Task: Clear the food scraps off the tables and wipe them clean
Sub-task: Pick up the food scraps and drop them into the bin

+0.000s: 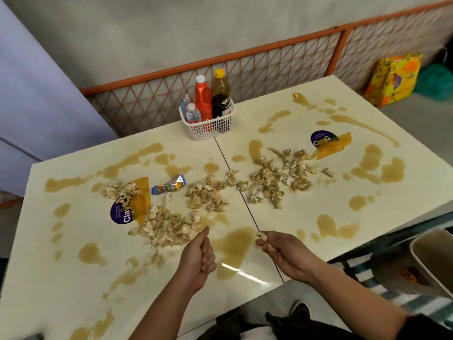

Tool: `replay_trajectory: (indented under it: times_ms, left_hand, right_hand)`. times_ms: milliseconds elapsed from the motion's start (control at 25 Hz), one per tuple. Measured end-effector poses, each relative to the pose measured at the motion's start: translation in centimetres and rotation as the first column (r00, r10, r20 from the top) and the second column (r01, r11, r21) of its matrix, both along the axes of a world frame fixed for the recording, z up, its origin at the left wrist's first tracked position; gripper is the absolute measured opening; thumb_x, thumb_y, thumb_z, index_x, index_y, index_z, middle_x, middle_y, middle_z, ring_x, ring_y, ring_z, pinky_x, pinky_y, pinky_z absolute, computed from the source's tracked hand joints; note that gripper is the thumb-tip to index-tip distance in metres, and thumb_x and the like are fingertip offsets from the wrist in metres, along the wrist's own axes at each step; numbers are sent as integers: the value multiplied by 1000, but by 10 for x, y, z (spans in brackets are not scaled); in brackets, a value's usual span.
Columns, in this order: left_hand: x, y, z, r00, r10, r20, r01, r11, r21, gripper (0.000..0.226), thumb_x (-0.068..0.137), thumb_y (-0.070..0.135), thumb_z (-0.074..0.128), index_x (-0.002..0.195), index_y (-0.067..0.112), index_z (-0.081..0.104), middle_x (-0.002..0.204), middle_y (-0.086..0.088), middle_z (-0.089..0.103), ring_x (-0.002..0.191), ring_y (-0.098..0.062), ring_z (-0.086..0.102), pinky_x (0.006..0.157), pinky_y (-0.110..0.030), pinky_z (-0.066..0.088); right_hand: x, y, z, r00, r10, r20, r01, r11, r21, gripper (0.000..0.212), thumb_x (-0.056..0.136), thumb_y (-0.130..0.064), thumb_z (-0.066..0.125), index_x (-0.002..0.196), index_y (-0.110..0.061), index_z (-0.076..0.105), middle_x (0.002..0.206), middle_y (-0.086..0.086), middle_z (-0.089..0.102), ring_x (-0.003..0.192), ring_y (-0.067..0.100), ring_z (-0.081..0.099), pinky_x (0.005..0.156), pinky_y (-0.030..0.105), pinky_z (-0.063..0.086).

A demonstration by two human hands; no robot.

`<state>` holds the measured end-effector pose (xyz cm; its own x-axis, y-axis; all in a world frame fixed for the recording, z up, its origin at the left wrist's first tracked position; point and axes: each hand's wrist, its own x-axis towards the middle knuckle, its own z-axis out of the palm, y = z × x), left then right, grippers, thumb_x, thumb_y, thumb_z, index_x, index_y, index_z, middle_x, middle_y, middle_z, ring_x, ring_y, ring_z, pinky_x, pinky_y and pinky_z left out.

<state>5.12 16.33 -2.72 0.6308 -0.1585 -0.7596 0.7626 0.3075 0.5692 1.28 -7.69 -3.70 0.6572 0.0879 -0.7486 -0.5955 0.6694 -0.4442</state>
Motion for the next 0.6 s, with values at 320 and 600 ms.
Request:
replay_trajectory:
  times_ms: [320, 600]
  left_hand:
    - [-6, -122, 7, 990, -143, -12, 144, 986, 87, 38, 96, 32, 56, 64, 16, 45, 53, 1, 30, 42, -13, 24, 45, -27, 20]
    - [-21, -223, 11, 978, -210, -7, 209, 968, 138, 20, 96, 27, 56, 80, 15, 53, 58, 3, 35, 47, -14, 30, 54, -30, 24]
  right_hand:
    - [-71, -149, -9, 979, -201, -32, 204, 967, 156, 9, 96, -9, 48, 88, -9, 51, 68, 6, 42, 49, 13, 31, 46, 24, 29]
    - [-102, -254, -31, 921, -391, -11, 391, 919, 55, 6, 103, -9, 50, 109, -9, 52, 68, 4, 47, 50, 10, 33, 45, 23, 39]
